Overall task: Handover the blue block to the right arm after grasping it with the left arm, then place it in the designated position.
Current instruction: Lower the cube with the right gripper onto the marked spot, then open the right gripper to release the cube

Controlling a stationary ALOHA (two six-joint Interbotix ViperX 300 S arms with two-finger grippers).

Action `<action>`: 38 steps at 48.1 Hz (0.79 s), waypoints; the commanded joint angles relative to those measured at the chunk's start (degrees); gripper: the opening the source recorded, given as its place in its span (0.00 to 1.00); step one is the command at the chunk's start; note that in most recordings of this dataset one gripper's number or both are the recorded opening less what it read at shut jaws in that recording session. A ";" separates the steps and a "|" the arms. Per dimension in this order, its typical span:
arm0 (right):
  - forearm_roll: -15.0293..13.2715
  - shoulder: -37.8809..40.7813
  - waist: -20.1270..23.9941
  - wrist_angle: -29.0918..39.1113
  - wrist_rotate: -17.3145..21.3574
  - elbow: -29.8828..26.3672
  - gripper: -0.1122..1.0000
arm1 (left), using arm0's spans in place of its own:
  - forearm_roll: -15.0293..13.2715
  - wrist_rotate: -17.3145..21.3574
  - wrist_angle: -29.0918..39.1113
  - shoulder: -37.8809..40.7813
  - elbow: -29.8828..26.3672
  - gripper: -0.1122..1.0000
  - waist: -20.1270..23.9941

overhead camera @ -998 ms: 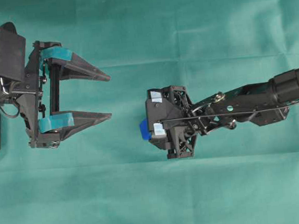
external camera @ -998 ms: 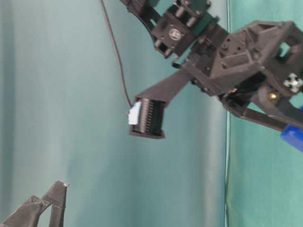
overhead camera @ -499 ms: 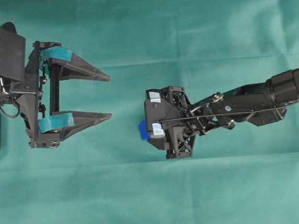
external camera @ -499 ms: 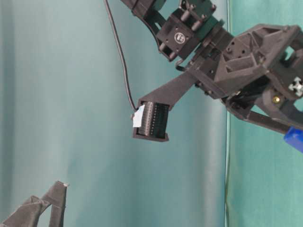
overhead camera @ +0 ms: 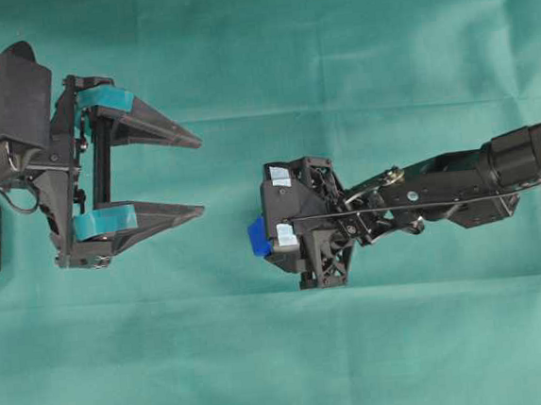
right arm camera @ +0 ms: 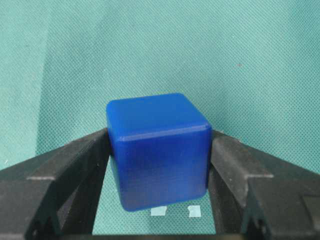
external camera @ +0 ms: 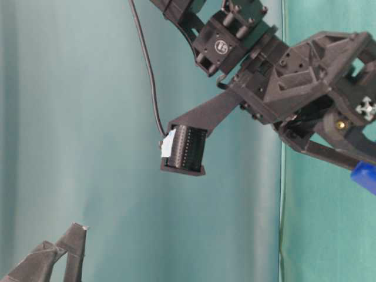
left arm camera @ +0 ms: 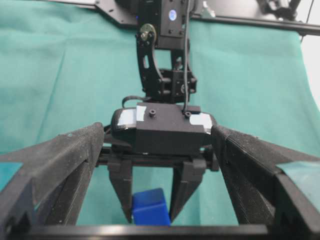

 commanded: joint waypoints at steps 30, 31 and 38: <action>0.18 -1.05 -0.09 -0.18 0.26 -1.67 0.89 | 0.09 -0.09 -0.26 -0.18 -1.67 1.00 -0.18; 0.18 -1.05 -0.09 -0.18 0.26 -1.67 0.89 | 0.09 -0.09 -0.26 -0.18 -1.67 1.00 -0.18; 0.18 -1.23 -0.09 -0.18 0.26 -1.67 0.89 | 0.09 0.00 -0.26 -0.18 -1.67 1.00 -0.18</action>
